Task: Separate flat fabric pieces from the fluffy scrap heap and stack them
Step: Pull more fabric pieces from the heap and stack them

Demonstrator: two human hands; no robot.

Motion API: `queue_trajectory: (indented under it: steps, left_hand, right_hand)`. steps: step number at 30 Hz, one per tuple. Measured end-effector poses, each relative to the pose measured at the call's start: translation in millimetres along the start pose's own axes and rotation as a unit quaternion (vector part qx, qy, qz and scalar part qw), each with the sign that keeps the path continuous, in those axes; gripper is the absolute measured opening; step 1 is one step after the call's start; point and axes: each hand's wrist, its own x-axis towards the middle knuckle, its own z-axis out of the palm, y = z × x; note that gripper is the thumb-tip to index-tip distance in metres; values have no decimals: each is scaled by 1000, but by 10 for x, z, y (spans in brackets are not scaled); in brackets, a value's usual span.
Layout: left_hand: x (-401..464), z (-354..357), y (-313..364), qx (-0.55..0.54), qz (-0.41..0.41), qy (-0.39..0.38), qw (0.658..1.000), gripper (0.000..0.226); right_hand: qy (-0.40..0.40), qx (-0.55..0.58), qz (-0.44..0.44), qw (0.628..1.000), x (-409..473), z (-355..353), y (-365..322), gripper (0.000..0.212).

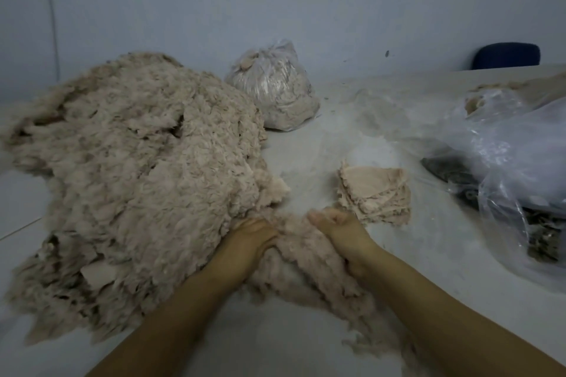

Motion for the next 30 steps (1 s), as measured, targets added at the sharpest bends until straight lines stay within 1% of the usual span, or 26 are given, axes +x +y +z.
queue_trajectory:
  steps: [1, 3, 5, 7, 8, 10, 11, 12, 13, 14, 15, 16, 17, 18, 19, 20, 21, 22, 23, 24, 25, 26, 27, 28, 30]
  left_hand:
    - [-7, 11, -45, -5, -19, -15, 1000, 16]
    - [18, 29, -91, -17, -49, -43, 998, 15]
    - [74, 35, -97, -22, -74, -78, 994, 16]
    - [126, 11, -36, -33, -81, -63, 994, 20]
    - [145, 6, 17, -52, -92, -59, 993, 27]
    - [192, 27, 133, -89, -132, -86, 983, 49]
    - [205, 57, 210, -109, -136, -101, 980, 49]
    - [198, 95, 283, -121, -117, -103, 980, 35]
    - [174, 128, 316, -126, -99, -98, 982, 21]
    - [153, 152, 301, -117, -99, -89, 984, 22]
    - [140, 154, 257, -101, -115, -82, 985, 25]
    - [135, 133, 208, -91, -135, -84, 983, 25]
    - [133, 118, 148, -96, -148, -89, 980, 22]
    - [142, 88, 127, -98, -150, -105, 978, 15]
    - [167, 52, 163, -113, -153, -135, 972, 18]
    - [205, 45, 238, -146, -158, -166, 962, 39]
    - [245, 54, 344, -210, -172, -181, 946, 56]
    - [288, 70, 455, -279, -196, -174, 924, 61]
    - [325, 98, 558, -342, -207, -154, 904, 54]
    - [353, 165, 608, -370, -208, -129, 896, 39]
    - [375, 198, 645, -358, -200, -100, 907, 22]
    - [391, 224, 625, -298, -185, -79, 933, 23]
    - [385, 230, 586, -238, -166, -68, 954, 30]
    - [363, 229, 532, -195, -151, -62, 967, 31]
    - [325, 181, 408, -155, -120, -62, 979, 28]
  right_hand:
    - [25, 16, -24, 999, -18, -48, 8, 41]
    - [35, 37, -59, 997, -72, -143, 6, 35]
    - [54, 42, -81, 994, -110, -206, 20, 39]
    - [60, 57, -92, 992, -135, -219, 28, 35]
    - [42, 69, -89, 993, -153, -218, 22, 31]
    - [-11, 101, -80, 992, -192, -194, 17, 21]
    - [-18, 106, -79, 991, -202, -188, 18, 18]
    - [-6, 111, -79, 991, -210, -188, 13, 19]
    - [25, 115, -83, 990, -208, -207, 3, 22]
    - [66, 121, -92, 986, -207, -248, -18, 21]
    - [101, 138, -103, 980, -205, -317, -42, 21]
    - [123, 155, -113, 974, -204, -400, -61, 24]
    - [127, 169, -119, 970, -200, -474, -68, 27]
    - [112, 178, -120, 970, -213, -512, -82, 26]
    - [77, 192, -116, 972, -230, -513, -80, 21]
    - [37, 218, -109, 969, -241, -484, -61, 15]
    - [5, 256, -100, 961, -239, -446, -28, 17]
    - [-23, 297, -92, 950, -232, -400, -11, 23]
    - [-41, 331, -86, 939, -222, -366, -10, 27]
    - [-49, 360, -82, 928, -218, -349, -24, 30]
    - [-42, 382, -82, 920, -207, -361, -36, 31]
    - [-20, 398, -82, 914, -198, -390, -49, 32]
    - [10, 405, -81, 911, -185, -434, -47, 34]
    - [38, 406, -78, 910, -180, -472, -39, 36]
    - [74, 398, -73, 911, -186, -514, -13, 38]
